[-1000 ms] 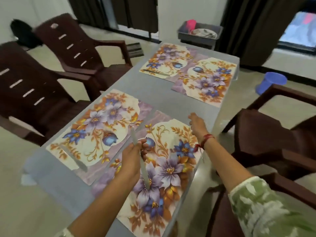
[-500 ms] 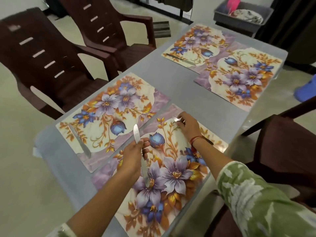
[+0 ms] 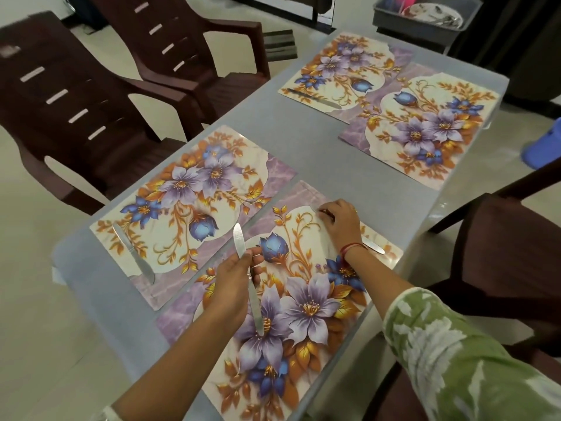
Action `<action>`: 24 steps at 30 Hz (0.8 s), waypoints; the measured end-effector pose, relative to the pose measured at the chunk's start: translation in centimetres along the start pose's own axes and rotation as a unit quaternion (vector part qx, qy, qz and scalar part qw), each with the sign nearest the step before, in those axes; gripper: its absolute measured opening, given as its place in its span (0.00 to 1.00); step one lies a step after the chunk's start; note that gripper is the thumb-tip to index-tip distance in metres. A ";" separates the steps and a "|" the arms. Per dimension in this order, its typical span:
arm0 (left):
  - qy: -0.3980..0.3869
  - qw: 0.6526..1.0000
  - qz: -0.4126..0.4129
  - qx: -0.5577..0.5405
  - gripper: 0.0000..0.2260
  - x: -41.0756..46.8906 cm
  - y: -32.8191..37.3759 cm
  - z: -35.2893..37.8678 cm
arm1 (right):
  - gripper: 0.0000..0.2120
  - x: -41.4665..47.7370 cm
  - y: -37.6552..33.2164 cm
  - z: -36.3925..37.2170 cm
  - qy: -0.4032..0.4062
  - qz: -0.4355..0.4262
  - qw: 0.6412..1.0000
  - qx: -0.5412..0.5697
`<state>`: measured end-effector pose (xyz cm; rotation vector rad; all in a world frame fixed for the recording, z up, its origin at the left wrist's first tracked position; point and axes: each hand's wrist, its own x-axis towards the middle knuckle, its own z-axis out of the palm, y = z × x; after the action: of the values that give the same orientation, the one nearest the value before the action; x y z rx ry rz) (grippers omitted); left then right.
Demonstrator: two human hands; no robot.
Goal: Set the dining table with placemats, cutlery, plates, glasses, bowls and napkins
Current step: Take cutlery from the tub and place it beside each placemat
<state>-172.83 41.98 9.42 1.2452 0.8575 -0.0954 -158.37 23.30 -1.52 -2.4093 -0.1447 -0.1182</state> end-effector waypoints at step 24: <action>-0.395 0.918 0.031 0.021 0.09 -20.1 -4.6 0.8 | 0.03 -36.3 -15.0 -16.0 0.124 0.249 0.864 0.419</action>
<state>-188.68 32.08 18.13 1.1293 0.1109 -0.5305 -197.06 21.11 15.68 -1.4732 0.4619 -0.0958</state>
